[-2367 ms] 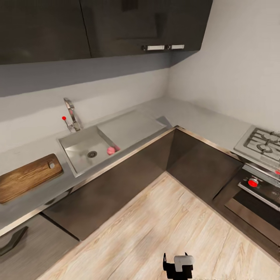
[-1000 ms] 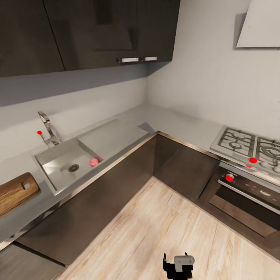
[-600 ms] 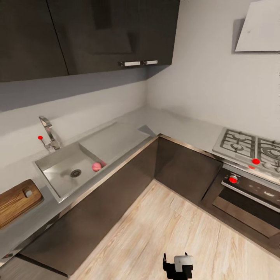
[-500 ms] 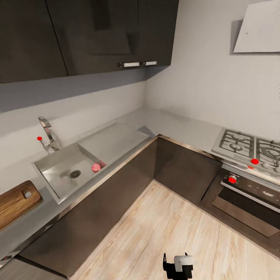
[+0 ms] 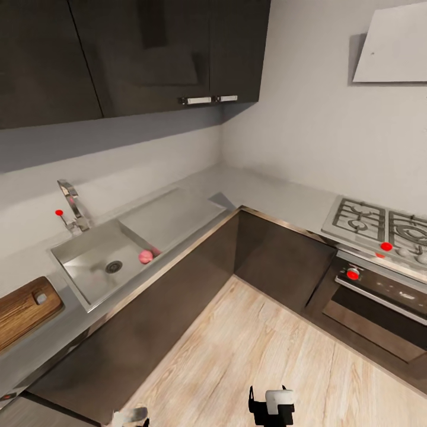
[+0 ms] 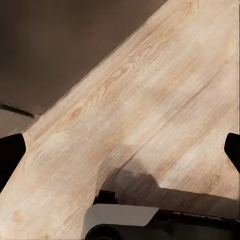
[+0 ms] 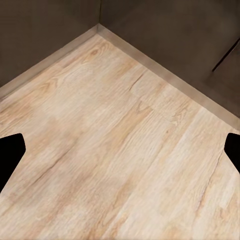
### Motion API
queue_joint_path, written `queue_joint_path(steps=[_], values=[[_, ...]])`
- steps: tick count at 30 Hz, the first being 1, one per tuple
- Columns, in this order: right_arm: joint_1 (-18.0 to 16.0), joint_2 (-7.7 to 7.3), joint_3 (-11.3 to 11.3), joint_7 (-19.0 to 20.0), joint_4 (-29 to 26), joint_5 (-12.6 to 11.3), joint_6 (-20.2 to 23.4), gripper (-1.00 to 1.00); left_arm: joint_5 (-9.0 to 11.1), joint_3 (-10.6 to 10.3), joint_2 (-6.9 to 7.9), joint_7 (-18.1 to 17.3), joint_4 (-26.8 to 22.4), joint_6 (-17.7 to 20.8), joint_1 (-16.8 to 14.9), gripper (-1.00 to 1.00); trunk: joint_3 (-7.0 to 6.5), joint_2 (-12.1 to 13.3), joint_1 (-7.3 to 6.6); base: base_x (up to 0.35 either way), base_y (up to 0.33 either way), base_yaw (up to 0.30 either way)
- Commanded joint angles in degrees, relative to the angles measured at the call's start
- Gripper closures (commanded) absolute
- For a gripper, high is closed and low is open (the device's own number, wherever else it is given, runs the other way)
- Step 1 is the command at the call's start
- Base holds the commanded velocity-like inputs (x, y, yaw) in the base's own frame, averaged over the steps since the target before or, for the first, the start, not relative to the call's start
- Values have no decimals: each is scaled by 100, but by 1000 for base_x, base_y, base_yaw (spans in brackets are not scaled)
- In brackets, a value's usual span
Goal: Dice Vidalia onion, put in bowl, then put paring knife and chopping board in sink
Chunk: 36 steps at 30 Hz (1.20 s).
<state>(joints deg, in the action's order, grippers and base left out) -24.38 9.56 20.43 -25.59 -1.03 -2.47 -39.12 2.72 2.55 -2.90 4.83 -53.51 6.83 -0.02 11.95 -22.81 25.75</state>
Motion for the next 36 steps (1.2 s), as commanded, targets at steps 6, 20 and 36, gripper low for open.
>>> queue_joint_path(steps=[6,20,36], values=[[-5,2,43,-33,6,-25,-8,-100,-99,-204,-8,10,-1753,1526,2,-100,12,-11,3,0,0,0],[-5,-15,40,-28,6,-25,-4,-100,-236,-377,-50,8,-3516,3040,-357,-100,12,-11,3,0,0,0],[-5,-50,38,-25,6,-25,-1,-100,-245,-378,-96,12,-3552,5011,-3739,-100,12,-11,3,0,0,0]])
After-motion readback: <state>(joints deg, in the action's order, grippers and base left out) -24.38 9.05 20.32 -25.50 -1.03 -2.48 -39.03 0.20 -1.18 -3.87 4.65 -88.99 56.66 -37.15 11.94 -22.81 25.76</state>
